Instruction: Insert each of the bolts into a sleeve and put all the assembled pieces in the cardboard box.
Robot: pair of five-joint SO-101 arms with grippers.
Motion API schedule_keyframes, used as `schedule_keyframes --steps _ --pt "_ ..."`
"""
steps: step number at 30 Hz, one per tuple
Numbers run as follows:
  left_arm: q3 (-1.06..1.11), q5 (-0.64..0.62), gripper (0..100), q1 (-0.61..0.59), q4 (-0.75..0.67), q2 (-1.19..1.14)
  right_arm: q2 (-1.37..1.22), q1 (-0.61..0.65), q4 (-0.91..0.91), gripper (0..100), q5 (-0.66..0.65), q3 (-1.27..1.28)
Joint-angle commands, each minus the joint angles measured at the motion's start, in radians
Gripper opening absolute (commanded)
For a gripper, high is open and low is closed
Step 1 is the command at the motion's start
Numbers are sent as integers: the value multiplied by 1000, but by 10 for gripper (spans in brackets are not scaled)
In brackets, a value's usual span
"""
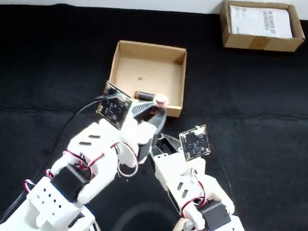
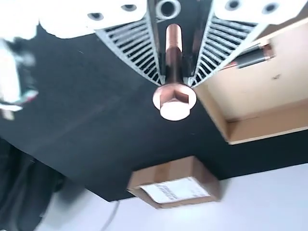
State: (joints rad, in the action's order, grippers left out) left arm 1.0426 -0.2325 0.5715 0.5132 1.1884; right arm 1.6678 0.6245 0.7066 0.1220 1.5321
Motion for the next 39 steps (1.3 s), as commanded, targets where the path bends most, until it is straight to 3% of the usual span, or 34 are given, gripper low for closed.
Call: schedule_keyframes --steps 1,13,17,24,28,39 --pt "-8 -2 9 21 -25 22 13 5 -21 8 5 -51" --pt "111 -9 9 21 -34 21 13 -51 -24 8 5 -53" --pt "145 -9 9 21 -132 21 8 -51 -24 8 5 -53" --pt "114 0 9 15 -155 21 5 -51 -25 8 3 -33" --pt "82 84 9 13 -153 22 13 -51 -45 8 3 -7" --pt "99 83 9 22 -153 22 7 -51 -65 8 3 -4"
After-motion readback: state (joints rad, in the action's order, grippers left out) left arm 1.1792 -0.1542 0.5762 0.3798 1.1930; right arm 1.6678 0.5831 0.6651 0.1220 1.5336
